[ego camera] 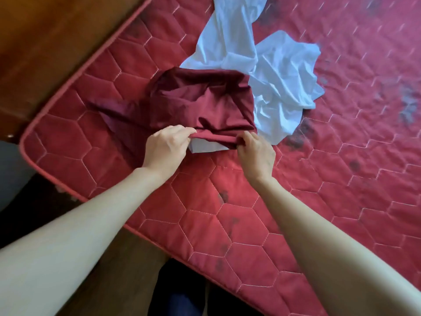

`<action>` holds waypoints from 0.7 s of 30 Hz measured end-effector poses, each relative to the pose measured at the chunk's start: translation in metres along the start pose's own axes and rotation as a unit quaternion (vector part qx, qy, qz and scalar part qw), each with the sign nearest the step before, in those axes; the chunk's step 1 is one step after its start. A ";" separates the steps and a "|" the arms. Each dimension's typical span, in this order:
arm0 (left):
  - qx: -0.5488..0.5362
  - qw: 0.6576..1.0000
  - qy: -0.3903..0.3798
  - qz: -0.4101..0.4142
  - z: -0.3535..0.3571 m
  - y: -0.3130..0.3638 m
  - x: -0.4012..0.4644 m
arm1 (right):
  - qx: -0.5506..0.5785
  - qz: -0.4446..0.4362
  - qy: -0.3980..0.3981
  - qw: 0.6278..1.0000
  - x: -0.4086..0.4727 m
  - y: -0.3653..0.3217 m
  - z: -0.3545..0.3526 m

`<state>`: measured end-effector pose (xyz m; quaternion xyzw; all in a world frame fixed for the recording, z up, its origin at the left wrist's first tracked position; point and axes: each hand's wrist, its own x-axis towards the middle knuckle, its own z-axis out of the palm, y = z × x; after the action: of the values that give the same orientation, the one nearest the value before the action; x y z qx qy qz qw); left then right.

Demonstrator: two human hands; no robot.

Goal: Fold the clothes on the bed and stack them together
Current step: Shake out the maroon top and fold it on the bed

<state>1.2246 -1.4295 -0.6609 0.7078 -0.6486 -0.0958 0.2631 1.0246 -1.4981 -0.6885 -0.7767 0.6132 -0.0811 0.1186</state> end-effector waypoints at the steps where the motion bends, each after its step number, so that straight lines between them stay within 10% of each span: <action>1: 0.000 1.000 0.008 0.000 -0.013 0.010 0.007 | 0.017 0.010 0.021 1.000 0.005 -0.002 -0.017; 15: -0.072 0.973 0.163 0.146 -0.299 0.276 0.149 | 0.085 -0.076 0.328 0.938 0.035 0.006 -0.453; 21: -0.082 0.959 0.174 0.207 -0.356 0.418 0.148 | 0.086 -0.048 0.322 0.942 -0.012 0.087 -0.581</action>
<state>1.0524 -1.4929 -0.1228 0.5395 -0.7152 0.0325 0.4432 0.7830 -1.5546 -0.1561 -0.7247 0.5711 -0.3849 -0.0232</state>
